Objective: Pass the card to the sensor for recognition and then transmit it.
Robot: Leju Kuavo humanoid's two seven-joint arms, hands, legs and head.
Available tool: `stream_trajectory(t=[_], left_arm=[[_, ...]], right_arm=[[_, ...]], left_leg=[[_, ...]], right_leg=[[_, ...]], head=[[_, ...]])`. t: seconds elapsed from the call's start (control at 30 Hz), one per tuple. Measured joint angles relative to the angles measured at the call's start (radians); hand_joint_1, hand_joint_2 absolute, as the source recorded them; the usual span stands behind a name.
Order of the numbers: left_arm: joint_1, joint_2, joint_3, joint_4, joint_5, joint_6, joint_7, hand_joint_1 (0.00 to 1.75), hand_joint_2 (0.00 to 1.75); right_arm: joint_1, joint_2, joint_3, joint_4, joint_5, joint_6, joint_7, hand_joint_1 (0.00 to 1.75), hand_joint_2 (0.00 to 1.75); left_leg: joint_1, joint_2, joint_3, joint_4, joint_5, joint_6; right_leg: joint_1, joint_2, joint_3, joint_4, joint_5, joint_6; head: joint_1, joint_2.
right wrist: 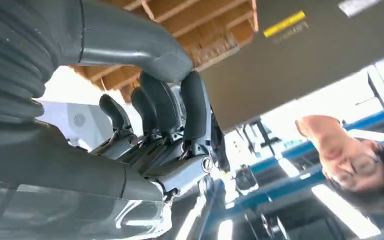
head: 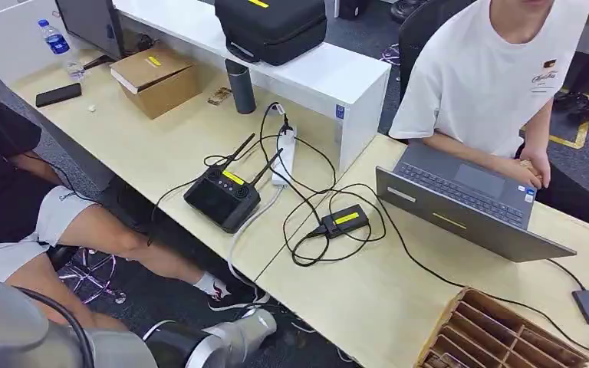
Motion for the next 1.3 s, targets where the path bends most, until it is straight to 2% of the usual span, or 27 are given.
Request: stream_trajectory(t=[0.03,0.07,0.1,0.5,1.3], left_arm=[[0.000,0.000,0.001,0.000,0.000,0.000,-0.001,0.00,1.75],[0.000,0.002,0.002,0.000,0.000,-0.001,-0.001,0.00,1.75],[0.001,0.003,0.003,0.000,0.000,-0.002,-0.002,0.00,1.75],[0.006,0.009,0.014,0.000,0.000,-0.006,-0.002,0.00,1.75],[0.019,0.022,0.027,0.000,-0.005,-0.006,-0.001,0.00,1.75]], right_arm=[[0.004,-0.005,-0.005,-0.013,0.000,0.000,-0.001,1.26,1.75],[0.009,-0.009,-0.009,-0.022,0.000,0.001,-0.001,0.30,1.75],[0.011,-0.013,-0.015,-0.027,0.003,0.004,0.000,0.00,1.75],[0.028,-0.040,-0.074,-0.020,0.076,-0.010,0.043,0.00,1.75],[0.060,-0.082,-0.206,0.003,0.105,-0.019,0.065,0.00,1.75]], left_leg=[[0.000,0.000,0.000,0.000,0.000,0.000],[0.000,0.000,0.000,0.000,0.000,0.000],[0.000,0.000,0.000,0.000,0.000,0.000],[0.000,0.000,0.000,0.000,0.000,0.000],[0.000,0.000,0.000,0.000,0.000,0.000]], right_leg=[[0.000,0.000,0.000,0.000,0.000,0.000],[0.000,0.000,0.000,0.000,0.000,0.000],[0.000,0.000,0.000,0.000,0.000,0.000],[0.000,0.000,0.000,0.000,0.000,0.000],[0.000,0.000,0.000,0.000,0.000,0.000]], head=[[0.000,0.000],[0.000,0.000],[0.000,0.000],[0.000,0.000],[0.000,0.000]])
